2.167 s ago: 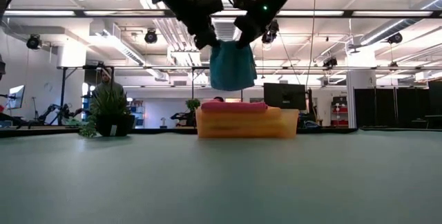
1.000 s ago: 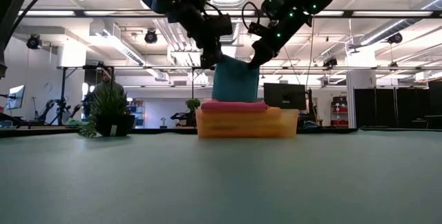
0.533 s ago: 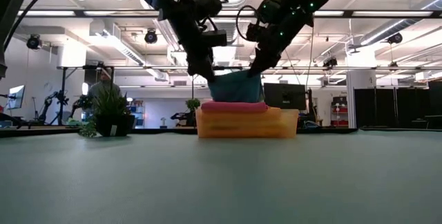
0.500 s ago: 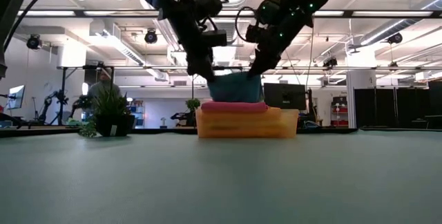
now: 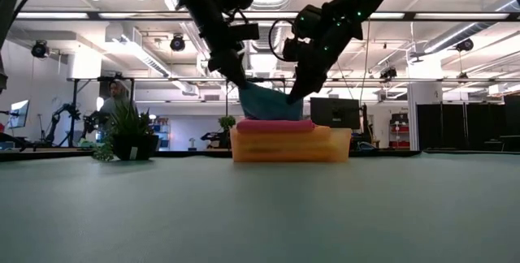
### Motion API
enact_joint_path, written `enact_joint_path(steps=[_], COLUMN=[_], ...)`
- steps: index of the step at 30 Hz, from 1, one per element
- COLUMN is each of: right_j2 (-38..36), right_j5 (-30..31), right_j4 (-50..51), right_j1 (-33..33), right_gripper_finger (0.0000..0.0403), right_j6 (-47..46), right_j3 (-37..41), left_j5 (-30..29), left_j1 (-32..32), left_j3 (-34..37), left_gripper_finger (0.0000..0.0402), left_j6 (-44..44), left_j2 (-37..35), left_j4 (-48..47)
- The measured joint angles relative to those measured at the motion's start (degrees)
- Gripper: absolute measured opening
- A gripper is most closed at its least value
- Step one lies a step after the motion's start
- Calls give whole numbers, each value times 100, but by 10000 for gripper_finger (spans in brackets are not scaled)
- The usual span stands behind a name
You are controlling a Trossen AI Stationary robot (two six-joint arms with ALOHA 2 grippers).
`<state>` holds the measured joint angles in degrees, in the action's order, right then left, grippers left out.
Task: Fold microfiber towels
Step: Put the folded green towel into the orange bin
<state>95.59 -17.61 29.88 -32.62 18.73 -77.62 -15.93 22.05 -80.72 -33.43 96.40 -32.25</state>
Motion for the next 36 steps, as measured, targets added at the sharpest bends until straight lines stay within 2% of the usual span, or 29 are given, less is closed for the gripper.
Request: enact_joint_path(steps=[4, 15, 19, 24, 30, 36], right_j2=[-18, -20, -20, -20, -22, -90], right_j5=[92, 122, 125, 134, 132, 128], right_j4=[175, 305, 311, 327, 320, 443], right_j1=[1, 0, 0, -2, -2, -4], right_gripper_finger=[12, 17, 43, 96, 149, 171], right_j6=[-67, -93, -247, -519, -752, -960], right_j3=[1, 2, 4, 11, 11, -132], left_j5=[336, 366, 361, 351, 346, 146], left_j1=[2, 8, 8, 8, 8, 8], left_j3=[107, 165, 165, 165, 165, 165], left_gripper_finger=[13, 13, 13, 16, 63, 134], left_j6=[136, 134, 115, 118, 120, 122], left_j2=[50, 254, 254, 249, 251, 246], left_j4=[15, 82, 80, 73, 74, 76])
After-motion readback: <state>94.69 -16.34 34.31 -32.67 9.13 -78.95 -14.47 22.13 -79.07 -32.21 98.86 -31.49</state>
